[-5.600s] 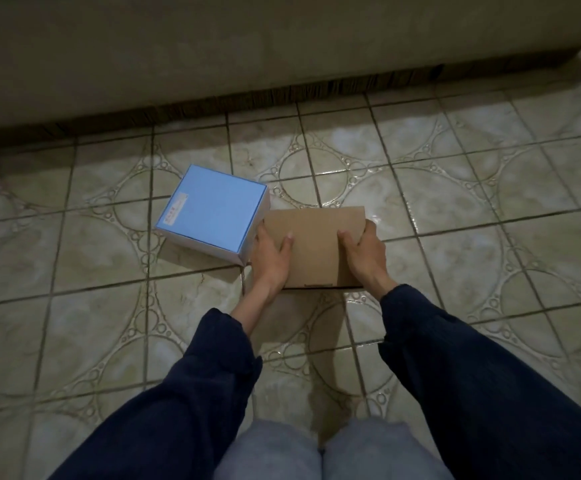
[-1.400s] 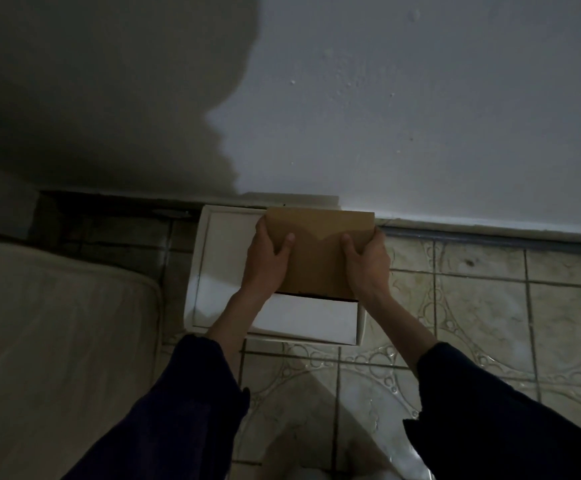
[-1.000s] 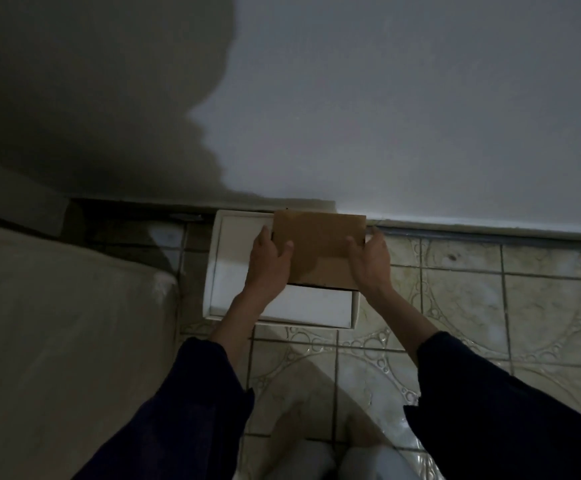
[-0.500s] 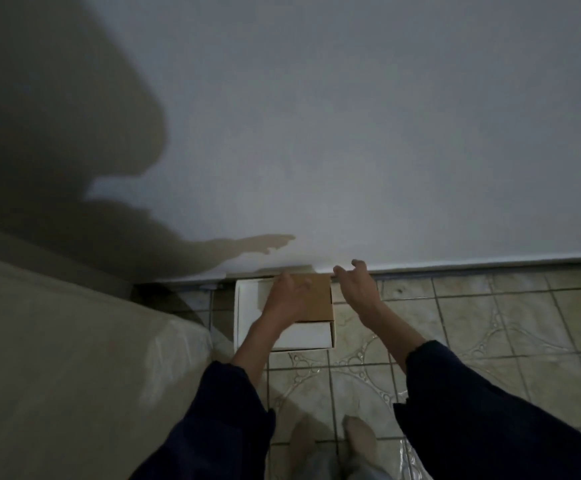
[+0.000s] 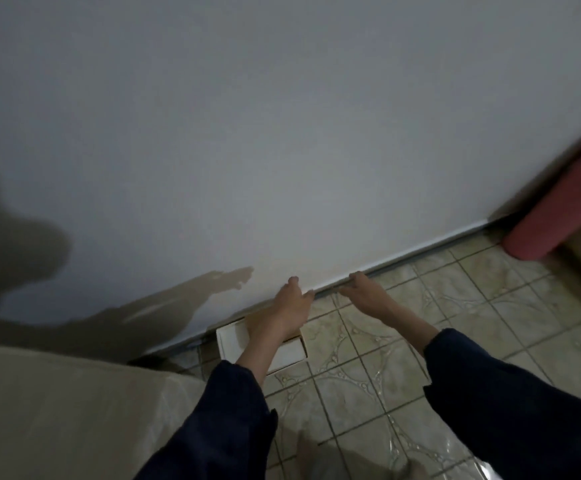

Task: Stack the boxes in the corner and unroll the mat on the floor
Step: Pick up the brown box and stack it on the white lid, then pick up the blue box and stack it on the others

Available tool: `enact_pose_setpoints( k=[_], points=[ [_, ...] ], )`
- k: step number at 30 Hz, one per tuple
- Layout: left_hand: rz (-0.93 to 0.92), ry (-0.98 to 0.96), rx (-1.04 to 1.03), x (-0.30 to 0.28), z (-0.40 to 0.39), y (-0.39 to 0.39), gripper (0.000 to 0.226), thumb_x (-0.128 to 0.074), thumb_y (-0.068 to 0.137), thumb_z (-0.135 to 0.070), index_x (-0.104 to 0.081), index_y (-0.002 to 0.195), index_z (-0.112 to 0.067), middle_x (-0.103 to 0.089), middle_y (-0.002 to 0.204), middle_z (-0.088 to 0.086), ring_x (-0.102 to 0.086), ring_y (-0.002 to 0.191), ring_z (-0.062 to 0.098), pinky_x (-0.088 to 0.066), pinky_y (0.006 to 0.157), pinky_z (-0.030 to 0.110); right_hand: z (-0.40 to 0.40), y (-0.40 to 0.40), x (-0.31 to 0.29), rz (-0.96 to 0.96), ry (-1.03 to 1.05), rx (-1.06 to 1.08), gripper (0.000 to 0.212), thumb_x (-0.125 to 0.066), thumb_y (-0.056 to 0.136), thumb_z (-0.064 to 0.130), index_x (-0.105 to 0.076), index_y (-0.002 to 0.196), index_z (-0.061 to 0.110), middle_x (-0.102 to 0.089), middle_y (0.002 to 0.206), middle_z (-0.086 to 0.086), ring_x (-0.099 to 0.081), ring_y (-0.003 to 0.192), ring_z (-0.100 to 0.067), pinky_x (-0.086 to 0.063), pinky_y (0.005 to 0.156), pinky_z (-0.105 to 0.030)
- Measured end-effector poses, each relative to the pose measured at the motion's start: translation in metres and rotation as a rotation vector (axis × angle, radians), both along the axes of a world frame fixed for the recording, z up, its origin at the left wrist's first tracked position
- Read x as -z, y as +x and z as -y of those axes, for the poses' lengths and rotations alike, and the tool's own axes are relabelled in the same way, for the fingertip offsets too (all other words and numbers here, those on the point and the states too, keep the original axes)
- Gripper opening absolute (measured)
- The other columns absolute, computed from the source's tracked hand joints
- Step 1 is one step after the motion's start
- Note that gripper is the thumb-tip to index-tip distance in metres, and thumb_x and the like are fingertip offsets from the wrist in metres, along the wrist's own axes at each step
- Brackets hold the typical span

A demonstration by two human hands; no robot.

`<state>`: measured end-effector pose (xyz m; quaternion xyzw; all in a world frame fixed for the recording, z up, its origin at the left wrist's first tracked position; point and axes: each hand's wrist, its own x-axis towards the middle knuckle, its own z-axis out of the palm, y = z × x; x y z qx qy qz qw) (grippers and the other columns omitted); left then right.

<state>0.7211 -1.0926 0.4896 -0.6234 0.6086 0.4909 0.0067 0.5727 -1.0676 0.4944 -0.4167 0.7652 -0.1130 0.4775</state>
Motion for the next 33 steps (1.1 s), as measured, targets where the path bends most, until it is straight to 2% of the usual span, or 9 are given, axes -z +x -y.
enact_pose_setpoints(
  k=[3, 10, 14, 16, 25, 33],
  points=[
    [0.009, -0.025, 0.129, -0.022, -0.011, -0.042, 0.057, -0.037, 0.100, -0.032, -0.018, 0.148, -0.007, -0.033, 0.150, 0.018, -0.036, 0.136, 0.029, -0.031, 0.109, 0.032, -0.026, -0.042, -0.023, -0.046, -0.008, 0.022, 0.048, -0.048, 0.095, 0.022, -0.037, 0.136, -0.002, -0.048, 0.138, -0.022, -0.045, 0.128, -0.034, -0.038, 0.099, -0.033],
    [0.064, -0.110, 0.449, -0.059, -0.061, -0.174, 0.053, -0.039, 0.099, -0.032, -0.026, 0.142, -0.004, -0.042, 0.142, 0.018, -0.046, 0.126, 0.033, -0.041, 0.103, 0.038, -0.106, -0.154, -0.054, -0.132, -0.017, 0.119, 0.055, -0.046, 0.097, 0.023, -0.028, 0.143, 0.001, -0.040, 0.145, -0.022, -0.040, 0.134, -0.032, -0.034, 0.105, -0.031],
    [0.067, -0.149, 0.610, -0.075, -0.112, -0.259, 0.056, -0.039, 0.099, -0.030, -0.024, 0.146, -0.003, -0.034, 0.150, 0.017, -0.038, 0.135, 0.031, -0.035, 0.110, 0.037, -0.167, -0.225, -0.066, -0.166, -0.024, 0.179, 0.054, -0.043, 0.098, 0.023, -0.026, 0.144, 0.001, -0.040, 0.144, -0.023, -0.040, 0.133, -0.033, -0.034, 0.105, -0.032],
    [0.051, -0.160, 0.676, -0.082, -0.143, -0.304, 0.054, -0.040, 0.099, -0.029, -0.026, 0.145, -0.002, -0.035, 0.149, 0.018, -0.039, 0.135, 0.031, -0.034, 0.108, 0.035, -0.204, -0.263, -0.071, -0.183, -0.024, 0.225, 0.054, -0.043, 0.098, 0.023, -0.026, 0.144, 0.001, -0.040, 0.145, -0.022, -0.040, 0.134, -0.032, -0.034, 0.105, -0.032],
    [-0.011, -0.131, 0.966, -0.089, -0.273, -0.488, 0.057, -0.043, 0.098, -0.027, -0.024, 0.146, -0.002, -0.036, 0.149, 0.019, -0.037, 0.136, 0.031, -0.032, 0.109, 0.034, -0.372, -0.420, -0.078, -0.235, 0.042, 0.517, 0.054, -0.046, 0.096, 0.023, -0.028, 0.144, 0.002, -0.041, 0.144, -0.022, -0.043, 0.131, -0.034, -0.036, 0.102, -0.032],
    [-0.005, -0.117, 1.171, -0.078, -0.342, -0.597, 0.054, -0.043, 0.098, -0.026, -0.028, 0.145, -0.004, -0.039, 0.147, 0.018, -0.041, 0.134, 0.032, -0.035, 0.108, 0.037, -0.466, -0.503, -0.074, -0.245, 0.091, 0.777, 0.053, -0.046, 0.096, 0.020, -0.029, 0.142, -0.001, -0.043, 0.143, -0.023, -0.042, 0.130, -0.036, -0.035, 0.102, -0.035]
  ],
)
